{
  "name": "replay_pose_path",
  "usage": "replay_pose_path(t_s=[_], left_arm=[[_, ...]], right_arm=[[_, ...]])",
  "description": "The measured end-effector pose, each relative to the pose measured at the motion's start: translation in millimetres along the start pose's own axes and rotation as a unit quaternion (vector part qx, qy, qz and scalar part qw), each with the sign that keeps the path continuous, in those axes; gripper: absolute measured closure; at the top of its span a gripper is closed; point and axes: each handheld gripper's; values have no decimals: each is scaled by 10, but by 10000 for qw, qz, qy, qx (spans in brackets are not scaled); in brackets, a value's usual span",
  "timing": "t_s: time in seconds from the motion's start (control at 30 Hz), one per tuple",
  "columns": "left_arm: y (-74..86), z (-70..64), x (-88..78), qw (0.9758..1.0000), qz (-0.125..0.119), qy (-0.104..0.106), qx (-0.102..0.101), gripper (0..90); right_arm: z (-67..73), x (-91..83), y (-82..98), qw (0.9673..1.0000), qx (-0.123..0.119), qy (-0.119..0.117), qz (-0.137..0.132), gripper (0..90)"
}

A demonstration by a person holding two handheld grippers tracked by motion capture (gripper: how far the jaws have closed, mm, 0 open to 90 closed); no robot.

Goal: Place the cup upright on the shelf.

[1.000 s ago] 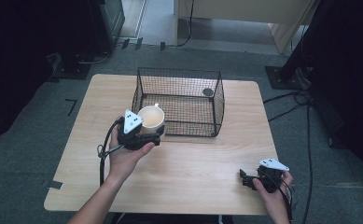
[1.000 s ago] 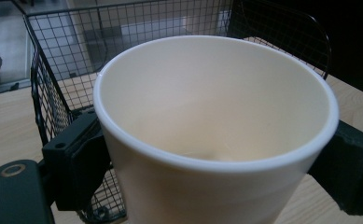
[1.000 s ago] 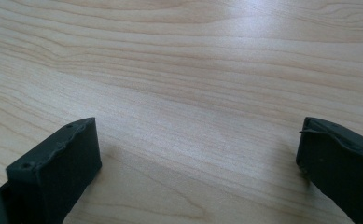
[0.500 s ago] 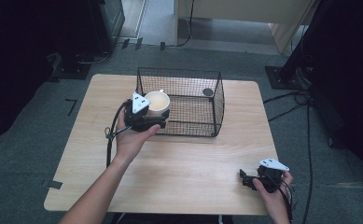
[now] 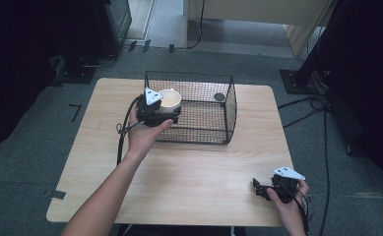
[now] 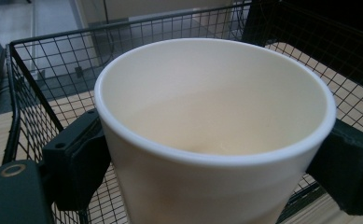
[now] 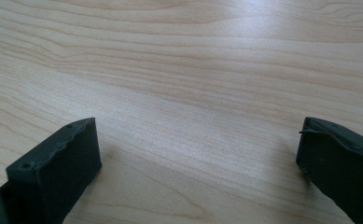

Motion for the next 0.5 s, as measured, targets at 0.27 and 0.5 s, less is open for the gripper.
replay_pose_path(t_s=[0.27, 0.5], left_arm=[[-20, 14, 219, 9999, 139, -30, -17, 99], [-79, 37, 340, 9995, 272, 6, -138, 99]], right_arm=[[0, 0, 0, 10000, 4, -2, 0, 0], [-1, -1, 1, 10000, 5, -3, -1, 0]])
Point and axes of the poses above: each handheld gripper's, and its own axes: x roughly forward along the jaws, y roughly out of its underside, z roughly to its left, and after that the axes turned 4 degrees about -x, right-handed
